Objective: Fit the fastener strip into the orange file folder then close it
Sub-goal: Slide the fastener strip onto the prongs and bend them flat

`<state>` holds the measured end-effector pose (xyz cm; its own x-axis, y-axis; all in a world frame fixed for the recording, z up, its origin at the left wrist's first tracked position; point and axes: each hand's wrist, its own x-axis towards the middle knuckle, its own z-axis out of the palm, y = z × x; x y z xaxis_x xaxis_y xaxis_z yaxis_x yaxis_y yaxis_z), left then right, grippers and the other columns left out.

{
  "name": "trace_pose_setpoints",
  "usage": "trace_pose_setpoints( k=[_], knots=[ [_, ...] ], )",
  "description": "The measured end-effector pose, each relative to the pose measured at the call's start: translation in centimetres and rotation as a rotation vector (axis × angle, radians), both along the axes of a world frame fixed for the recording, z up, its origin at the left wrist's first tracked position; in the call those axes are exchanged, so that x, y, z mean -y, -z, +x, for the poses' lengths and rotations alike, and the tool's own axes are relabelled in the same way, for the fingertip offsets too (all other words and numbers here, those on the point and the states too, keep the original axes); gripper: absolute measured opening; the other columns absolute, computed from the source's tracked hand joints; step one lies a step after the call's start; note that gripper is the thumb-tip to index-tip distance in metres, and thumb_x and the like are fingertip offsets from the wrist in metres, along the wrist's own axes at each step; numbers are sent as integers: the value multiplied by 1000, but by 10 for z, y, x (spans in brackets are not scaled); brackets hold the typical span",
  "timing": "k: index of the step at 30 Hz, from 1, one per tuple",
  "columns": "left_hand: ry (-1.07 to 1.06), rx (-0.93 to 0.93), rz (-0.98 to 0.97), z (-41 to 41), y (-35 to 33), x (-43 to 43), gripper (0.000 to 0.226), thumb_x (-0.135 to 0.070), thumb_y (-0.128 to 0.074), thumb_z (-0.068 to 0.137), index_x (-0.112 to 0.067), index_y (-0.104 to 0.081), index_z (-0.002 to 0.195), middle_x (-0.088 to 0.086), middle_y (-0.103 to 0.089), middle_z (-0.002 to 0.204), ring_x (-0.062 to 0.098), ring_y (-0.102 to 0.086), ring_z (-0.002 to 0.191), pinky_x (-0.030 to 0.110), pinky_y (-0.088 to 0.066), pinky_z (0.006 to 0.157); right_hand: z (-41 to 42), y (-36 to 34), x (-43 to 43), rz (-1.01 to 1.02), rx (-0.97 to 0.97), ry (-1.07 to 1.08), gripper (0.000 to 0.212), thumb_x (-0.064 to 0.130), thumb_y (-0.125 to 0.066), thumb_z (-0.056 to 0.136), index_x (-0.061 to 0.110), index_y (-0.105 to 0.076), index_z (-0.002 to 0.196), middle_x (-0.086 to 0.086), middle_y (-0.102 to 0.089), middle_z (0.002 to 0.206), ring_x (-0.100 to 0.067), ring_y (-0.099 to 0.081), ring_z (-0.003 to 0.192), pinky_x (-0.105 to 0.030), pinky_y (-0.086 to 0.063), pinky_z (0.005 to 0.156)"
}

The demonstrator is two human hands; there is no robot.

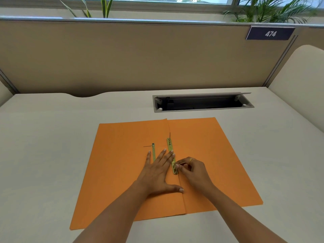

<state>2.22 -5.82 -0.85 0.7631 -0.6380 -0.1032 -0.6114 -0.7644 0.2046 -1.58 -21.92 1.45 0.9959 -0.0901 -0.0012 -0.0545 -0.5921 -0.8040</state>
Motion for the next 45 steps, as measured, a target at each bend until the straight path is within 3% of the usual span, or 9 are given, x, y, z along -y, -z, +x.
trace_pose_setpoints(
  k=[5, 11, 21, 31, 34, 37, 39, 41, 45],
  knots=[
    [0, -11, 14, -1, -2, 0, 118, -90, -30, 60, -22, 5, 150, -11, 8, 159, 9, 16, 145, 59, 13, 114, -8, 4, 5, -83, 71, -51, 13, 11, -62, 85, 11, -73, 92, -3, -70, 89, -9, -51, 82, -4, -33, 68],
    [-3, -14, 27, -1, -4, 1, 121, -92, -21, 54, -22, 7, 149, -10, 9, 159, 9, 16, 145, 59, 13, 114, -14, 8, 8, -223, 135, -138, 19, 15, -57, 89, 10, -71, 100, -8, -68, 96, -21, -54, 92, -17, -32, 74],
    [-2, -18, 29, -1, -5, 1, 119, -91, -26, 58, -22, 6, 150, -10, 9, 159, 10, 15, 145, 59, 13, 114, -21, 7, 3, -356, 189, -151, 23, 21, -54, 91, 13, -69, 106, -5, -65, 101, -19, -51, 98, -23, -40, 74],
    [-5, -17, 38, -1, -5, 2, 120, -92, -20, 55, -22, 5, 149, -10, 8, 160, 9, 15, 145, 59, 12, 114, -22, 6, -13, -392, 195, -46, 20, 21, -56, 89, 11, -70, 100, -2, -63, 95, -16, -48, 99, -20, -37, 73],
    [5, -17, 46, 0, -5, 1, 115, -89, -27, 61, -22, 4, 150, -9, 8, 160, 10, 14, 146, 60, 11, 114, -22, 6, -18, -430, 196, -39, 22, 24, -54, 91, 12, -69, 102, -1, -62, 97, -14, -47, 101, -19, -38, 72],
    [1, -14, 53, 0, -4, 1, 111, -85, -30, 64, -22, 5, 149, -9, 8, 160, 9, 14, 146, 60, 10, 114, -24, 0, -22, -469, 222, -56, 16, 19, -61, 87, 10, -72, 94, -2, -65, 89, -18, -52, 94, -21, -40, 66],
    [-3, -11, 50, 0, -4, 2, 111, -84, -26, 63, -23, 4, 149, -9, 8, 160, 9, 14, 146, 60, 10, 114, -26, -4, -22, -533, 268, -96, 3, 14, -75, 74, 12, -75, 76, 1, -66, 72, -18, -59, 78, -21, -45, 56],
    [-5, -10, 46, -1, -4, 2, 112, -85, -21, 59, -23, 4, 149, -9, 7, 160, 9, 14, 145, 60, 10, 114, -28, -5, -21, -559, 323, -137, 9, 12, -82, 64, 15, -73, 65, 5, -65, 62, -16, -61, 66, -20, -46, 48],
    [3, -18, 45, -1, -5, 1, 113, -86, -30, 64, -22, 5, 149, -9, 9, 159, 9, 14, 146, 61, 10, 114, -30, -2, -11, -521, 344, -203, 8, 12, -82, 65, 14, -75, 70, 4, -66, 64, -11, -56, 70, -21, -46, 49]
  ],
)
